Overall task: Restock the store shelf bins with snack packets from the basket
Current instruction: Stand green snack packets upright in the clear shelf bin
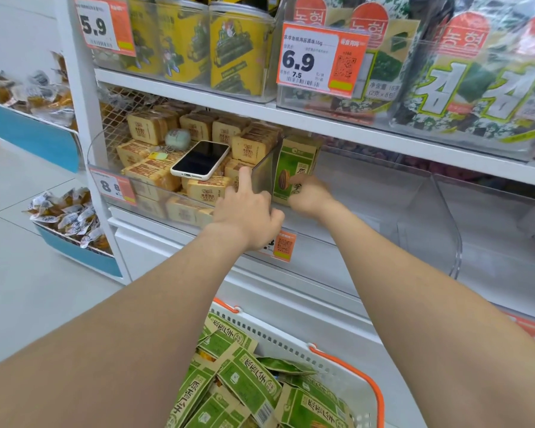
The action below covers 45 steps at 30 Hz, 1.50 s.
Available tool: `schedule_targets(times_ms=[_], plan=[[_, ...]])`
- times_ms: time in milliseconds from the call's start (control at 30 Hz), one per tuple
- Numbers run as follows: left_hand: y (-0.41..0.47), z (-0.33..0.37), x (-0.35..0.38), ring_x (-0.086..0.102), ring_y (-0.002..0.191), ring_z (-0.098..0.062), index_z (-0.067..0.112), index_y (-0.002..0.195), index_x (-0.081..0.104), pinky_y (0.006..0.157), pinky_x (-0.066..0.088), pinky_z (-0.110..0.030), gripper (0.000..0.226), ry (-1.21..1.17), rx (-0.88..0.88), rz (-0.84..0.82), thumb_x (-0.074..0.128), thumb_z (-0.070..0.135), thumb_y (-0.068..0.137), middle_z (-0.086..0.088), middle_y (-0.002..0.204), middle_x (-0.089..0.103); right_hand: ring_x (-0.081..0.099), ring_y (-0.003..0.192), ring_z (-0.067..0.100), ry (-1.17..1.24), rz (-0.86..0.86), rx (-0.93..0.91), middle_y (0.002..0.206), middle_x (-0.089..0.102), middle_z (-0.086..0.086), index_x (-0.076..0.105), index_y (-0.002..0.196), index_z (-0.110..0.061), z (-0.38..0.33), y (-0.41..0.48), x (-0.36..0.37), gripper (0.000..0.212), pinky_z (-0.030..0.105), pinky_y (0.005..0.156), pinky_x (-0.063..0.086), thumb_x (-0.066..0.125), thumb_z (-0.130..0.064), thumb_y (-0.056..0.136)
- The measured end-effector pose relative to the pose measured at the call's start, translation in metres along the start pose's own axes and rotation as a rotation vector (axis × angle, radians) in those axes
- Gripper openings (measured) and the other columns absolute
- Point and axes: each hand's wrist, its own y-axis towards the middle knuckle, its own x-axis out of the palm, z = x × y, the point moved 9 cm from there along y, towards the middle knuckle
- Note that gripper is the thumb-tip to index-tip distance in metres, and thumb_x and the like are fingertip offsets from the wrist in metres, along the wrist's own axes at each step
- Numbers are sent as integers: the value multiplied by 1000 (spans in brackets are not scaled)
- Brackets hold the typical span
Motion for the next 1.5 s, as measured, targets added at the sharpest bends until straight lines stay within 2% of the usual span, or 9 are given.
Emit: schedule_targets(times_ms=[267, 567, 700, 800, 867, 967, 1067, 1200, 1500], plan=[[-2, 1, -1, 49, 113, -42, 20, 121, 64, 98, 40, -50, 41, -15, -13, -26, 39, 46, 101, -10, 155, 14, 42, 143, 33, 55, -115, -26, 161, 37, 10, 22, 161, -36, 7, 5, 12, 79, 27, 101, 40, 61, -18, 95], [-4, 2, -6, 51, 114, -41, 19, 129, 51, 100, 44, -53, 41, -68, 0, -12, 34, 49, 106, -12, 148, 23, 41, 143, 38, -48, -68, -15, 156, 44, 16, 27, 160, -28, 0, -19, 1, 63, 40, 115, 40, 48, -27, 101], [-10, -8, -29, 51, 100, -31, 19, 116, 49, 92, 47, -50, 28, -254, 93, 177, 39, 44, 107, -8, 120, 40, 64, 109, 37, -197, 283, -170, 117, 69, 12, 69, 119, -19, -47, -58, -33, 40, 46, 93, 55, 41, -25, 90], [-25, -21, -54, 41, 91, -25, 14, 104, 52, 82, 40, -43, 21, -146, 157, 347, 46, 34, 105, -6, 106, 42, 66, 83, 29, -228, 452, -419, 86, 72, 2, 71, 83, -23, -95, -107, -44, 31, 38, 73, 56, 40, -24, 83], [-31, -38, -54, 45, 85, -26, 15, 95, 53, 74, 39, -40, 20, -103, 133, 283, 46, 32, 104, -4, 98, 50, 60, 68, 31, -298, 361, -545, 68, 63, 2, 58, 65, -24, -114, -131, -26, 25, 36, 62, 52, 38, -26, 80], [-40, -64, -20, 56, 82, -30, 19, 98, 50, 69, 39, -37, 7, -168, 67, -88, 52, 25, 102, -4, 86, 61, 58, 64, 36, -474, 53, -653, 64, 57, 7, 45, 58, -23, -118, -147, 30, 20, 35, 55, 46, 41, -27, 78], [-54, -69, 1, 59, 89, -28, 15, 101, 59, 73, 43, -34, 4, -64, 83, -303, 57, 16, 97, -4, 92, 65, 65, 74, 28, -642, -358, -641, 78, 71, 3, 73, 80, -18, -92, -159, 99, 22, 36, 60, 56, 51, -18, 79], [-67, -70, 21, 72, 80, -21, 11, 96, 73, 74, 56, -32, 20, 2, 59, -511, 55, 18, 98, -5, 92, 76, 69, 93, 31, -870, -699, -547, 99, 75, 7, 77, 102, -11, -43, -173, 170, 30, 44, 79, 62, 55, -18, 83], [-74, -65, 57, 78, 83, -12, 19, 121, 68, 93, 60, -42, 30, 131, 22, -812, 51, 35, 103, 4, 101, 78, 63, 100, 27, -955, -1030, -422, 120, 63, 10, 28, 156, -16, 19, -227, 254, 70, 40, 80, 55, 66, -28, 98]])
